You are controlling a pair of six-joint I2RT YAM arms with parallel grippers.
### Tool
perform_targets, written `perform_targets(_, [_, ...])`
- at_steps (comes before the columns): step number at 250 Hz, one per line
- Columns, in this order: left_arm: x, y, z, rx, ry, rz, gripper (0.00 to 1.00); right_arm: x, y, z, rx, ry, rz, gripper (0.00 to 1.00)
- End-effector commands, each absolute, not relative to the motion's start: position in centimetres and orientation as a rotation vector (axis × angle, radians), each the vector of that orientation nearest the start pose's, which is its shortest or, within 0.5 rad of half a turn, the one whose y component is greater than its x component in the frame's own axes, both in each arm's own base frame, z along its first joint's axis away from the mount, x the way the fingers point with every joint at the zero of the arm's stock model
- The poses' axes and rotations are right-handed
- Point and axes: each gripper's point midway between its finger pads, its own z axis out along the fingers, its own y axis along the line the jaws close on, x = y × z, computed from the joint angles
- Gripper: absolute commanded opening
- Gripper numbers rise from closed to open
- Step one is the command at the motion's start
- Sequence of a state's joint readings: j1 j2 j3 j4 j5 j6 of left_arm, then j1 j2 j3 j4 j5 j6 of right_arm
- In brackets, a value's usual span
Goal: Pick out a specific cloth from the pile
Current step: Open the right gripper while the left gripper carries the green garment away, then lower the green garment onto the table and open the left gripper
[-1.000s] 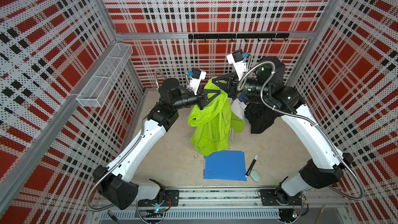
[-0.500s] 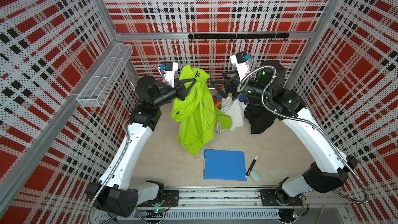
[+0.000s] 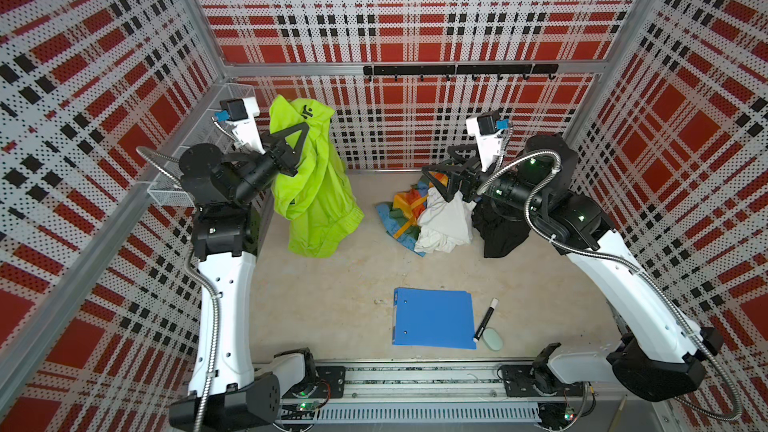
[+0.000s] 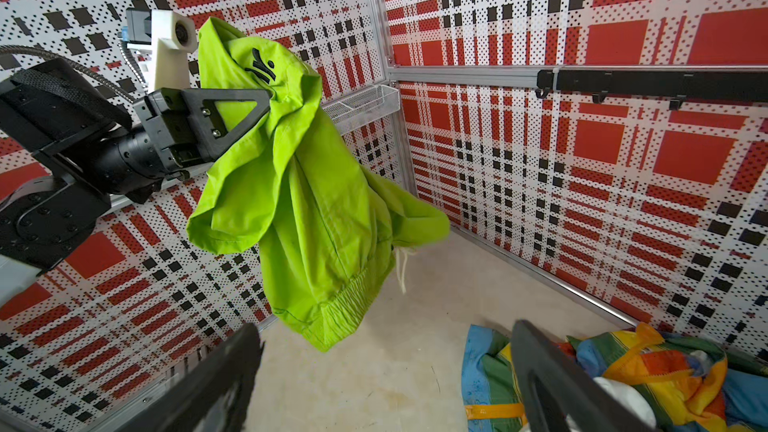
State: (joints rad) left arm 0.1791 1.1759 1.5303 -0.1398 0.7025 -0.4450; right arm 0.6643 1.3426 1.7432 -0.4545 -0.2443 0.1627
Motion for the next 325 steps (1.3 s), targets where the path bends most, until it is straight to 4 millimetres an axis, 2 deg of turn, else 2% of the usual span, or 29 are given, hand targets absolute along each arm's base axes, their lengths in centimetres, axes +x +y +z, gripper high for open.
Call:
perform_targets(1, [34.3, -3.6, 53.1, 0.124, 1.481, -0.599, 0.00, 29.0, 27.1, 52.8, -0.578, 1.498, 0.784, 1.00])
perform_targets(39, [35.3, -3.0, 48.4, 0.070, 1.568, -0.585, 0.00, 29.0, 27.1, 52.3, -0.575, 1.502, 0.786, 1.00])
perform_targets(74, [37.0, -1.5, 43.7, 0.014, 1.608, -0.521, 0.00, 29.0, 27.1, 52.0, -0.570, 1.500, 0.787, 1.00])
perform_targets(113, [38.9, -0.9, 40.6, -0.030, 1.671, -0.518, 0.00, 29.0, 27.0, 51.8, -0.571, 1.510, 0.783, 1.00])
perform_targets(142, [39.8, 1.1, 37.4, -0.140, 1.722, -0.418, 0.00, 29.0, 26.9, 51.4, -0.568, 1.518, 0.778, 1.00])
perform_targets(161, [39.4, 1.1, 36.2, -0.173, 1.692, -0.385, 0.00, 29.0, 26.9, 51.1, -0.566, 1.518, 0.779, 1.00])
perform_targets(185, [38.7, -0.2, 34.7, -0.170, 1.697, -0.300, 0.00, 29.1, 27.0, 50.5, -0.572, 1.534, 0.778, 1.00])
perform_targets(209, [37.7, -1.1, 32.2, -0.193, 1.753, -0.206, 0.00, 29.3, 27.2, 49.7, -0.579, 1.553, 0.779, 1.00])
perform_targets(253, [34.4, -3.1, 25.7, -0.253, 1.835, -0.212, 0.00, 29.5, 27.5, 47.4, -0.573, 1.595, 0.788, 1.00])
perform_targets(266, [33.4, -3.3, 23.9, -0.264, 1.858, -0.189, 0.00, 29.6, 27.6, 46.8, -0.573, 1.608, 0.792, 1.00])
perform_targets(307, [30.7, -2.9, 18.4, -0.430, 1.909, -0.261, 0.00, 29.8, 27.9, 45.3, -0.575, 1.640, 0.805, 1.00])
perform_targets(312, [30.4, -3.8, 17.7, -0.419, 1.923, -0.286, 0.00, 29.7, 27.9, 45.2, -0.577, 1.641, 0.807, 1.00])
perform_targets(325, [29.8, -3.6, 16.0, -0.470, 1.944, -0.291, 0.00, 29.7, 27.9, 45.0, -0.575, 1.643, 0.809, 1.00])
